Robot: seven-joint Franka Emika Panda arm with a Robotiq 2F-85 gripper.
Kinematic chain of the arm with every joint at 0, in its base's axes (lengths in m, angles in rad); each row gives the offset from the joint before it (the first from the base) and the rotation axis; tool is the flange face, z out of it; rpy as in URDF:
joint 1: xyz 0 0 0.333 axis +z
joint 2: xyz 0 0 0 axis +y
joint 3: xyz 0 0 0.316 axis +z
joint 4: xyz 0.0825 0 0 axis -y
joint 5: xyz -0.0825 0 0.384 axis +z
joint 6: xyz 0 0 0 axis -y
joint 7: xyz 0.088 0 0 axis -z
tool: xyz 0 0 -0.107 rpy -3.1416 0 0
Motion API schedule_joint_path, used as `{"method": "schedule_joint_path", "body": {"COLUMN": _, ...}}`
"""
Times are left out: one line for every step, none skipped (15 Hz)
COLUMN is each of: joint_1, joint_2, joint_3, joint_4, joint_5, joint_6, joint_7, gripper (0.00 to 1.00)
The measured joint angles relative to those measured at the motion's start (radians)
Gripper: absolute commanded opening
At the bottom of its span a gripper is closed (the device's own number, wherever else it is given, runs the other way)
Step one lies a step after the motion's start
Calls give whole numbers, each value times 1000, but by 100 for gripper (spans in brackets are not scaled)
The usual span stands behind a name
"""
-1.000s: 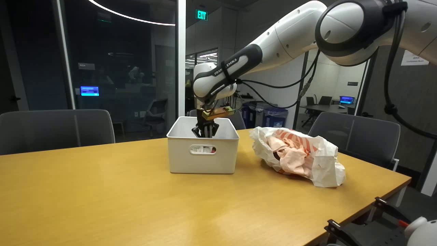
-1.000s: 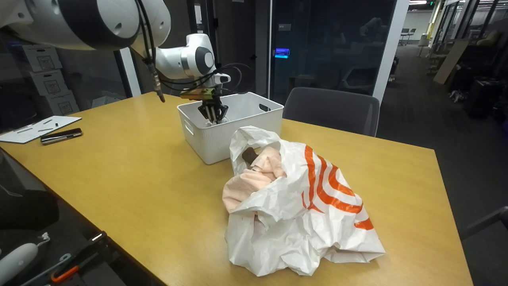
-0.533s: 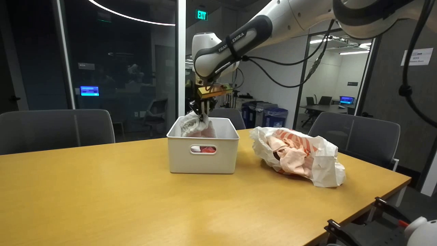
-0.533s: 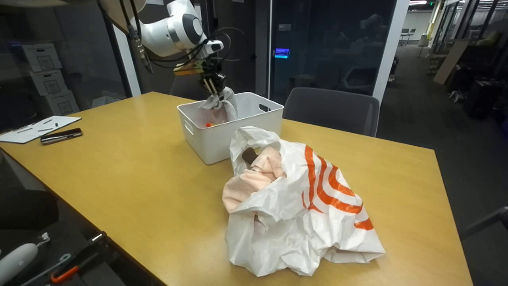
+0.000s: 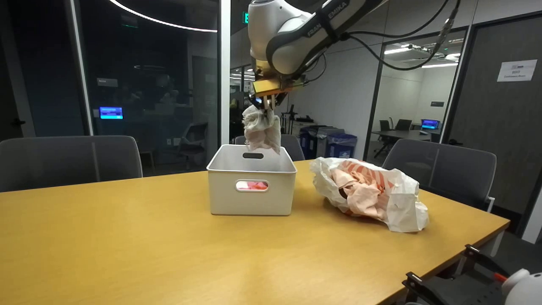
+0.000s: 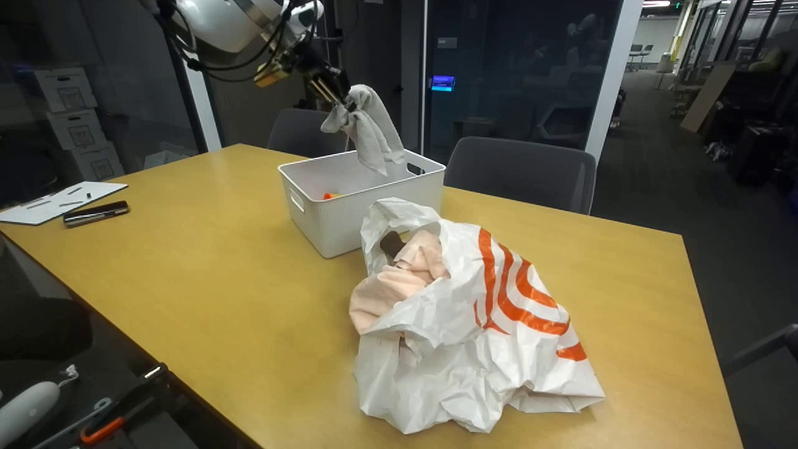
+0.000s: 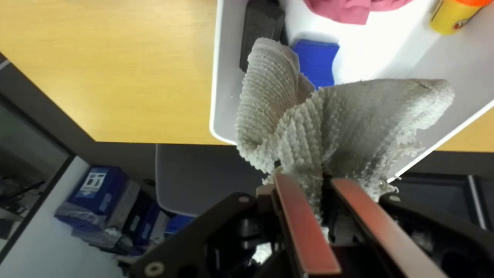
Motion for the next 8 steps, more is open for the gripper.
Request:
{"method": "schedule_joint_path", "body": {"joint_1": 32, "joint_2": -45, "joint_3": -28, "joint_4": -50, "joint_5": -45, "joint_6": -1, "joint_7": 75, "gripper": 8}}
{"method": "schedule_joint_path", "body": {"joint_1": 65, "joint_2": -90, "joint_3": -55, "joint_4": -100, "joint_5": -90, "joint_6": -6, "joint_7": 149, "gripper": 8}}
{"method": "schedule_joint_path", "body": {"joint_1": 99, "joint_2": -136, "joint_3": -80, "joint_4": -150, "joint_5": -134, "joint_6": -19, "joint_7": 227, "gripper": 8}}
{"method": "schedule_joint_path", "body": {"joint_1": 131, "joint_2": -178, "joint_3": -103, "joint_4": -194, "joint_5": -178, "joint_6": -43, "joint_7": 300, "gripper": 8}}
{"method": "schedule_joint_path", "body": {"joint_1": 163, "joint_2": -222, "joint_3": -121, "joint_4": -240, "joint_5": -220, "joint_6": -77, "joint_7": 375, "gripper": 8}}
{"method": "schedule_joint_path", "body": {"joint_1": 187, "joint_2": -266, "joint_3": -129, "joint_4": -286, "joint_5": -259, "joint_6": -117, "joint_7": 448, "gripper": 8}}
{"method": "schedule_joint_path", "body": {"joint_1": 205, "joint_2": -310, "joint_3": -130, "joint_4": -334, "joint_5": -291, "joint_6": -160, "joint_7": 520, "gripper": 8}}
{"method": "schedule_joint_path", "body": {"joint_1": 222, "joint_2": -354, "joint_3": -128, "joint_4": -387, "joint_5": -317, "joint_6": -202, "joint_7": 593, "gripper": 8}}
